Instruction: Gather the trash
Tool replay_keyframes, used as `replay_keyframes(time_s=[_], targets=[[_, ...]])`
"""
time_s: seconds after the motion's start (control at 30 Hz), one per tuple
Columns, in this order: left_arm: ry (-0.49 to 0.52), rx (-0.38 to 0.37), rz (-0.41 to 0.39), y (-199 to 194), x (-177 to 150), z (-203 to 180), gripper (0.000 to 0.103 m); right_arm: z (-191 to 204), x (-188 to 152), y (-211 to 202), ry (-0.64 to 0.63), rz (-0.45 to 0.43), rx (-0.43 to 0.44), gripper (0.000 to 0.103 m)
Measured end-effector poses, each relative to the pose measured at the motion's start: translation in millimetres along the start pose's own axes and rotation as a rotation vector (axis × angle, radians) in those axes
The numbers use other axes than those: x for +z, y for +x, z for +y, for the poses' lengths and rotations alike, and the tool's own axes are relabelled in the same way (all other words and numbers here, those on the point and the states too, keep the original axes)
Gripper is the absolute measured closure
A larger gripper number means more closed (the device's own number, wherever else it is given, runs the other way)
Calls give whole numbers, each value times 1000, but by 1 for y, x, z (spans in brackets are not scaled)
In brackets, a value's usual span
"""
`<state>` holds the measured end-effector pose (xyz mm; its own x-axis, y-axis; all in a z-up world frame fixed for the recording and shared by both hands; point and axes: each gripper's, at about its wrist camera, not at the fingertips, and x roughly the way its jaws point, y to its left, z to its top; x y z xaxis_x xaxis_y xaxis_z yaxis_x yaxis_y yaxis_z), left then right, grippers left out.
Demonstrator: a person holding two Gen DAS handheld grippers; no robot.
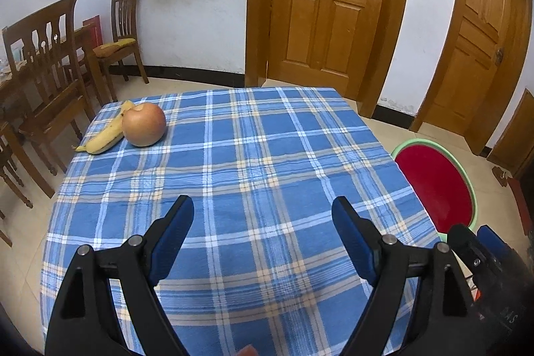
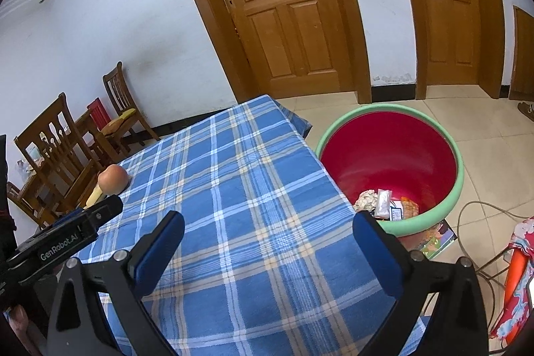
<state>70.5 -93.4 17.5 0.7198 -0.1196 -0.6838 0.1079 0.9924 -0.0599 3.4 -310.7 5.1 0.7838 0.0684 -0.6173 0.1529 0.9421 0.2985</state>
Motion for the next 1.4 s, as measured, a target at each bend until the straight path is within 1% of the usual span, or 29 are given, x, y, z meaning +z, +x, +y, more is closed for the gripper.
replay_keyframes(time_s=[0.47, 0.73, 1.4], targets=[[-34, 1, -2, -3, -2, 13, 19, 3, -2, -1, -4, 3, 2, 0], [-37, 11, -7, -2, -2, 15, 19, 5, -2, 0, -6, 2, 1, 0], [-38, 9, -7, -2, -2, 15, 19, 5, -2, 1, -6, 2, 0, 0]])
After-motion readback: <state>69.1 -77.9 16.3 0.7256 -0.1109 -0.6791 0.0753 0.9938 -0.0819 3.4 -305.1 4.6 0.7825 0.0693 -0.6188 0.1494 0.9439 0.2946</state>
